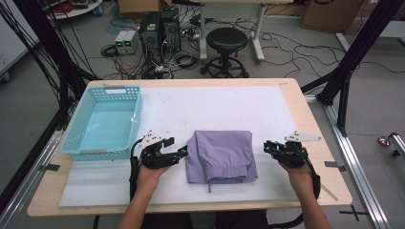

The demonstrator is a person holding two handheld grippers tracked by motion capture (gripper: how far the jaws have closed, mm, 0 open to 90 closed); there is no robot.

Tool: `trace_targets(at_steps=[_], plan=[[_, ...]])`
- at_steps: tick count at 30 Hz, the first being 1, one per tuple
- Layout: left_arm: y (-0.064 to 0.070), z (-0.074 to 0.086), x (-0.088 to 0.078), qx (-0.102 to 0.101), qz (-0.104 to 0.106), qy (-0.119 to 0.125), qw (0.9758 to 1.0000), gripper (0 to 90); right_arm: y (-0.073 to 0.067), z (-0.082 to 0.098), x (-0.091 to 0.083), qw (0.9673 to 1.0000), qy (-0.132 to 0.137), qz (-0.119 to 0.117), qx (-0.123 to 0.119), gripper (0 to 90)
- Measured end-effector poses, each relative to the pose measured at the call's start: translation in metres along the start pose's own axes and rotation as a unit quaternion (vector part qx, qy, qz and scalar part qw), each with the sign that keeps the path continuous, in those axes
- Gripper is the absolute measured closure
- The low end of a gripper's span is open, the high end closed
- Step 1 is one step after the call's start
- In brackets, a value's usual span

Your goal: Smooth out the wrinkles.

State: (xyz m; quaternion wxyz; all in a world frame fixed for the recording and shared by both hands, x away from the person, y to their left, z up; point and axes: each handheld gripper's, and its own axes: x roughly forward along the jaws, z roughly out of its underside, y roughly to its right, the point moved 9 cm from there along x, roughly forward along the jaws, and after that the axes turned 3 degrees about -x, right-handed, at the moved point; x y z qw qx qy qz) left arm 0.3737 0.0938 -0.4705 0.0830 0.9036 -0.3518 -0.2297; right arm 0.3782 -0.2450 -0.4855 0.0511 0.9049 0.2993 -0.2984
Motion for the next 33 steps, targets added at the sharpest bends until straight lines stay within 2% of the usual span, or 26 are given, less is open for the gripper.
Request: trace_targets(at_steps=[6,7,11,17,22,25,27,33], plan=[[0.001,0.000,0.002,0.000,0.001,0.003,1.0000,29.3,-0.010,0.008,0.008,0.9992,-0.020,-0.033,-0.005,68.9],[0.001,0.000,0.002,-0.001,0.002,0.004,1.0000,29.3,-0.014,0.009,0.010,0.9987,-0.024,-0.044,-0.008,68.8],[0.000,0.001,0.003,-0.003,0.000,0.003,1.0000,29.3,-0.026,0.012,0.015,0.9970,-0.039,-0.064,-0.020,69.0],[-0.001,0.005,0.003,-0.005,0.000,-0.001,1.0000,29.8,-0.036,0.018,0.023,0.9952,-0.060,-0.072,-0.028,70.6],[-0.002,0.006,0.002,-0.008,0.001,-0.002,1.0000,30.0,-0.039,0.020,0.026,0.9940,-0.073,-0.077,-0.026,75.9],[-0.003,0.006,0.002,-0.009,0.001,-0.002,1.0000,30.1,-0.039,0.021,0.026,0.9939,-0.075,-0.076,-0.028,80.1],[-0.002,0.006,0.002,-0.010,0.002,-0.003,0.9999,30.1,-0.040,0.021,0.026,0.9932,-0.077,-0.081,-0.032,88.7],[-0.001,0.009,0.005,-0.009,0.002,-0.009,0.9999,30.1,-0.041,0.019,0.025,0.9934,-0.072,-0.082,-0.037,90.0]])
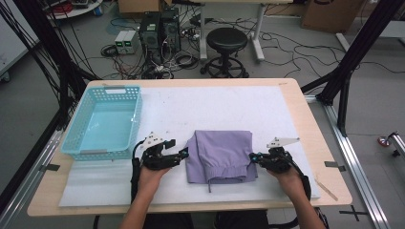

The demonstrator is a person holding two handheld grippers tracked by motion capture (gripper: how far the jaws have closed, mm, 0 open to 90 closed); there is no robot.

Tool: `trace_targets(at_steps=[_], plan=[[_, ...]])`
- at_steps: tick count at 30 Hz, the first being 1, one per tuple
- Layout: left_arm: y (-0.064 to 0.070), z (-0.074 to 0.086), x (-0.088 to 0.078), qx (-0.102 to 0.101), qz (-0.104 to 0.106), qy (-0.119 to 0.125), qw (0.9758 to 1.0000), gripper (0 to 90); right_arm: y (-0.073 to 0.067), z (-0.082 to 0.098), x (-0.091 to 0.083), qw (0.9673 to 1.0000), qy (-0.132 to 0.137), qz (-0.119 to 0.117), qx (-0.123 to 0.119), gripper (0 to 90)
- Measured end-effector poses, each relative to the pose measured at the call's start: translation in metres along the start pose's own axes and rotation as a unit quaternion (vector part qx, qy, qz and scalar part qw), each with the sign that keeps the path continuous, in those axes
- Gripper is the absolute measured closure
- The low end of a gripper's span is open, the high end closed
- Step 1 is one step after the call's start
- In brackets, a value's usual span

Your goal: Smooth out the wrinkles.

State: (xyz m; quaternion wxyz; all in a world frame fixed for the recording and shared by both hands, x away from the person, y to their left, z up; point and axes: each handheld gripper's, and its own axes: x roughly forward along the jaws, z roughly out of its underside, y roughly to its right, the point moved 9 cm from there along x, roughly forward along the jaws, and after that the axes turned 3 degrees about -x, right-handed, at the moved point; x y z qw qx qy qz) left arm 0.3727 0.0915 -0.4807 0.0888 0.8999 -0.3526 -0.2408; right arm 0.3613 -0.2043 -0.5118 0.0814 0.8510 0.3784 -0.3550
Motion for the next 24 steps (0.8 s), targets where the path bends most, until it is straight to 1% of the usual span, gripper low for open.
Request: trace_targets(at_steps=[5,9,15,18,20,22,24], plan=[[-0.001,0.003,0.000,-0.002,-0.003,-0.001,1.0000,30.1,0.001,-0.003,-0.002,0.9999,0.010,0.001,0.001,90.0],[-0.001,0.005,0.001,-0.001,-0.003,-0.005,1.0000,30.8,0.002,-0.006,-0.004,0.9998,0.021,0.006,0.002,90.0],[0.001,0.007,0.003,0.001,-0.002,-0.009,1.0000,30.9,0.009,-0.007,-0.005,0.9991,0.024,0.034,0.008,90.0],[0.002,0.008,0.005,-0.001,-0.003,-0.010,0.9999,31.8,0.014,-0.004,-0.004,0.9984,0.013,0.054,0.014,90.0],[0.002,0.009,0.005,0.000,-0.003,-0.011,0.9999,34.7,0.016,-0.001,-0.001,0.9976,0.002,0.068,0.011,90.0],[0.003,0.009,0.006,0.002,-0.005,-0.013,0.9999,36.3,0.017,0.000,0.001,0.9970,-0.003,0.076,0.007,90.0],[0.002,0.009,0.007,0.003,-0.007,-0.015,0.9999,41.0,0.017,0.000,0.002,0.9965,-0.008,0.082,0.009,90.0]])
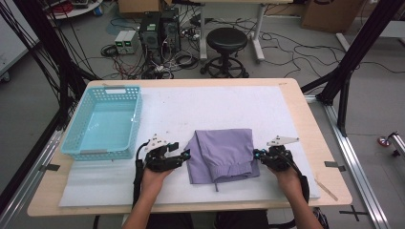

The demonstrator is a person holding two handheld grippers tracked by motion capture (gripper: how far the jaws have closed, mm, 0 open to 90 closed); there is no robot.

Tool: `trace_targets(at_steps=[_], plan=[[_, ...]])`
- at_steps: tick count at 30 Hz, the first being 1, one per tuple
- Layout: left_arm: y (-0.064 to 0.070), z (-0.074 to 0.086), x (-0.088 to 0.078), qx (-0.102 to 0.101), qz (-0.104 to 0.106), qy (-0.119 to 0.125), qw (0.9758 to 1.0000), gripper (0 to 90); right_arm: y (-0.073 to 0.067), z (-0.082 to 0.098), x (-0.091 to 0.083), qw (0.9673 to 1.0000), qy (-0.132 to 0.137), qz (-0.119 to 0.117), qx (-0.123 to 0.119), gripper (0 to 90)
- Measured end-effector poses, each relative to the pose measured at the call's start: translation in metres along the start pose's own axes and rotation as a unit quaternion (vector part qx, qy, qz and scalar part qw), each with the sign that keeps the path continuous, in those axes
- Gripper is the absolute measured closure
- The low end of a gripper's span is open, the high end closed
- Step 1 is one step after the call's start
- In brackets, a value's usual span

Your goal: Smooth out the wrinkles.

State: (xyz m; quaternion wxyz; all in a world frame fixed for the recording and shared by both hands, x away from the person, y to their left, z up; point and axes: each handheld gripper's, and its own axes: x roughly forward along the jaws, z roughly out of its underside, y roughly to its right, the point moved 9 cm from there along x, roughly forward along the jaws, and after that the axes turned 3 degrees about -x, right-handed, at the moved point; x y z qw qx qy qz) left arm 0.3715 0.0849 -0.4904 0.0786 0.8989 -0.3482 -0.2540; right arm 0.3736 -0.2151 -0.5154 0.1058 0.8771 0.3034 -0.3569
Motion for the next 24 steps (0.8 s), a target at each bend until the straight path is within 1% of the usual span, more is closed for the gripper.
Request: trace_targets(at_steps=[1,3,5,6,7,8,9,11,12,13,15,16,17,18,19,20,21,24], plan=[[-0.001,-0.001,0.001,0.001,-0.004,-0.002,1.0000,43.4,-0.001,0.001,0.001,1.0000,-0.004,-0.005,0.001,90.0],[-0.002,-0.002,0.002,0.001,-0.010,-0.009,0.9999,51.9,-0.002,0.000,0.000,1.0000,-0.003,-0.004,0.000,89.9],[-0.004,-0.005,0.006,0.001,-0.016,-0.020,0.9997,60.4,-0.003,-0.001,-0.002,1.0000,0.003,-0.008,0.002,88.3],[-0.005,-0.007,0.008,0.000,-0.017,-0.020,0.9997,64.2,-0.003,-0.001,-0.003,0.9999,0.006,-0.010,0.001,87.6],[-0.005,-0.008,0.011,0.000,-0.015,-0.026,0.9995,65.1,-0.004,-0.001,-0.003,0.9999,0.007,-0.013,0.003,87.6],[-0.005,-0.009,0.015,-0.007,-0.009,-0.034,0.9994,65.2,-0.004,-0.001,-0.004,0.9999,0.008,-0.014,0.000,87.6],[-0.005,-0.009,0.018,-0.009,-0.007,-0.039,0.9992,65.1,-0.004,-0.001,-0.004,0.9998,0.007,-0.016,0.000,87.7],[-0.009,-0.010,0.025,-0.013,-0.011,-0.052,0.9985,63.7,-0.004,0.000,-0.003,0.9998,0.006,-0.018,0.000,88.1],[-0.010,-0.012,0.028,-0.018,-0.013,-0.050,0.9985,62.9,-0.003,0.000,-0.003,0.9998,0.005,-0.017,0.001,88.3],[-0.012,-0.012,0.031,-0.022,-0.014,-0.055,0.9982,62.7,-0.003,0.000,-0.003,0.9998,0.005,-0.017,0.001,88.7],[-0.013,-0.009,0.037,-0.029,-0.007,-0.067,0.9973,62.7,-0.003,0.000,-0.004,0.9998,0.007,-0.019,0.003,89.1],[-0.012,-0.007,0.039,-0.029,-0.004,-0.075,0.9967,64.6,-0.003,0.000,-0.004,0.9998,0.007,-0.018,0.003,89.2],[-0.013,-0.003,0.042,-0.021,-0.009,-0.089,0.9958,67.8,-0.002,0.000,-0.004,0.9998,0.008,-0.018,0.004,89.2],[-0.013,-0.001,0.043,-0.015,-0.013,-0.097,0.9950,72.7,-0.002,0.000,-0.004,0.9998,0.007,-0.019,0.004,89.2],[-0.013,0.000,0.044,-0.012,-0.017,-0.098,0.9950,77.3,-0.002,0.000,-0.004,0.9998,0.008,-0.019,0.006,89.2],[-0.012,-0.001,0.043,-0.009,-0.018,-0.093,0.9954,83.5,-0.002,0.000,-0.004,0.9998,0.009,-0.018,0.005,89.3],[-0.011,-0.002,0.043,-0.006,-0.019,-0.091,0.9957,86.2,-0.002,0.000,-0.005,0.9998,0.008,-0.018,0.004,89.4],[-0.012,-0.003,0.042,-0.003,-0.026,-0.089,0.9957,87.1,-0.001,0.000,-0.005,0.9998,0.009,-0.018,0.007,89.8]])
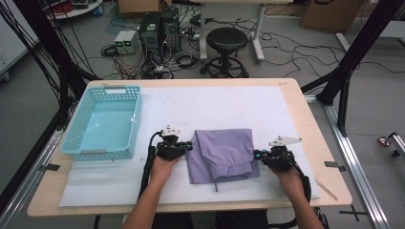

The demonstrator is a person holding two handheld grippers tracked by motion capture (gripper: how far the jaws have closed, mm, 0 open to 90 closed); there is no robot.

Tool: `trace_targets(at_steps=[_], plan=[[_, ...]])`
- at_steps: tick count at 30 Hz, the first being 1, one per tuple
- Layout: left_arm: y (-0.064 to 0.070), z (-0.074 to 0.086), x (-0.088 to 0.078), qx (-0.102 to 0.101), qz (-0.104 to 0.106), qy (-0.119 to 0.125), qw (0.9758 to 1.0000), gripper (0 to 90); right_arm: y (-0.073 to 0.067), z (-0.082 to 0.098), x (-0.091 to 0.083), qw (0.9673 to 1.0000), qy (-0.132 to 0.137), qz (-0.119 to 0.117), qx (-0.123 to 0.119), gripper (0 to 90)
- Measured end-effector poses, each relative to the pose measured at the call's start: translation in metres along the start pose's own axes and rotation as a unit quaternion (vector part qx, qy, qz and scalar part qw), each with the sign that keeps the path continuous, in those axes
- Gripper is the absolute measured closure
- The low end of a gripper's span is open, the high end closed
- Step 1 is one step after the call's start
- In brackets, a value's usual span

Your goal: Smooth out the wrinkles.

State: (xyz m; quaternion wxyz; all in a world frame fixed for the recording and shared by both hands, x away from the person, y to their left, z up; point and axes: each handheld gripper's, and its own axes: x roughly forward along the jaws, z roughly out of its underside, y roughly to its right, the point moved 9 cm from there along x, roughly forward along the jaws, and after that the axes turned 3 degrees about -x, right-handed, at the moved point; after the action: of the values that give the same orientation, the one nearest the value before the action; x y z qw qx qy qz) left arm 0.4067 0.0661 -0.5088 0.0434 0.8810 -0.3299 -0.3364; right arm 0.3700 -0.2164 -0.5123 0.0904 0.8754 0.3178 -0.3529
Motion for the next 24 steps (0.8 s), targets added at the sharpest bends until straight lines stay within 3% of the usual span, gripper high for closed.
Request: trace_targets(at_steps=[3,15,22,24], plan=[[-0.0018,-0.0018,-0.0004,-0.010,-0.002,0.006,0.9999,87.4,0.0004,-0.0009,0.0002,1.0000,0.004,-0.001,0.002,90.0],[-0.0080,-0.0032,0.0022,-0.017,-0.024,0.001,0.9995,87.5,0.0004,-0.0018,0.0000,0.9999,0.011,-0.002,0.010,90.0],[-0.0086,-0.0037,0.0016,-0.015,-0.029,0.004,0.9995,88.7,-0.0010,-0.0018,-0.0019,0.9997,0.014,-0.011,0.015,80.3],[-0.0074,-0.0062,-0.0022,-0.011,-0.033,0.018,0.9992,84.9,-0.0008,-0.0023,-0.0030,0.9996,0.017,-0.012,0.019,78.7]])
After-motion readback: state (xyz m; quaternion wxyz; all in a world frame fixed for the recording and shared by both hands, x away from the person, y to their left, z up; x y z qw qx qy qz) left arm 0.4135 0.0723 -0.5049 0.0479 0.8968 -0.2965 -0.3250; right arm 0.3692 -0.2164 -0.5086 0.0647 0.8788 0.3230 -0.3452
